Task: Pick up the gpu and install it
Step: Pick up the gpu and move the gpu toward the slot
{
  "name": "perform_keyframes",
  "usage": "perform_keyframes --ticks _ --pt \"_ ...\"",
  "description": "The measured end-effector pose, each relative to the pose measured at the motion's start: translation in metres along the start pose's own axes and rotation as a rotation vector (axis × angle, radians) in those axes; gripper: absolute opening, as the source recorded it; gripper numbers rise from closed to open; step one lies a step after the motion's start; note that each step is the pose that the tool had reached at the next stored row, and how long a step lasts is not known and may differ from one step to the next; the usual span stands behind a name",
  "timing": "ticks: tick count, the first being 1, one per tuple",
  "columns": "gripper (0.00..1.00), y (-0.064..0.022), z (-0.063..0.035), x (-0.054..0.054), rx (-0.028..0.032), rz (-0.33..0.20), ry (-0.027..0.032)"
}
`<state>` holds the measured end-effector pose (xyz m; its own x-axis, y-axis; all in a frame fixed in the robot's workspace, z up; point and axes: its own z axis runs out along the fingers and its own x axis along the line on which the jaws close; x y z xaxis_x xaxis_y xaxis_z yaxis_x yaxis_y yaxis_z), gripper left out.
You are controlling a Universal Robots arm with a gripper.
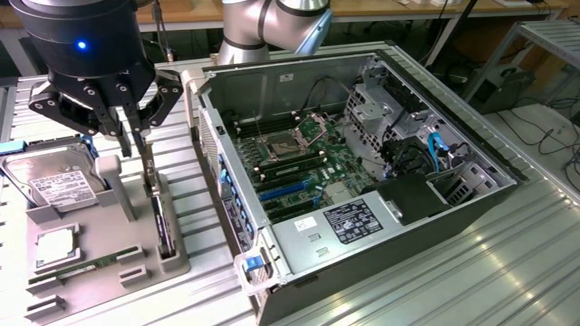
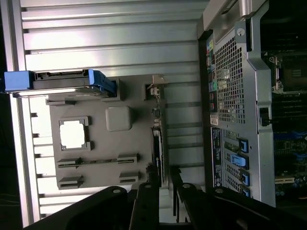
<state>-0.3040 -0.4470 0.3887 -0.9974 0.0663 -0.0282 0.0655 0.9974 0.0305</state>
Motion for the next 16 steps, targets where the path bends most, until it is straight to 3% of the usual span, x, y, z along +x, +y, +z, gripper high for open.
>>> perform_keyframes --ticks 1,3,5,8,11,12,16 --pt "0.24 0.0000 0.0000 0.0000 0.0000 0.000 0.0000" --pt "0.42 0.0000 0.0000 0.0000 0.0000 0.000 0.0000" --pt "0.48 0.0000 0.0000 0.0000 0.0000 0.000 0.0000" --pt "0.66 0.0000 0.0000 0.0000 0.0000 0.000 0.0000" --pt "0.72 0.0000 0.0000 0.0000 0.0001 0.000 0.0004" --pt "0.78 0.0001 0.0006 0.0000 0.0003 -0.002 0.0028" --pt "0.78 0.0003 0.0031 -0.0002 0.0008 -0.012 0.0104"
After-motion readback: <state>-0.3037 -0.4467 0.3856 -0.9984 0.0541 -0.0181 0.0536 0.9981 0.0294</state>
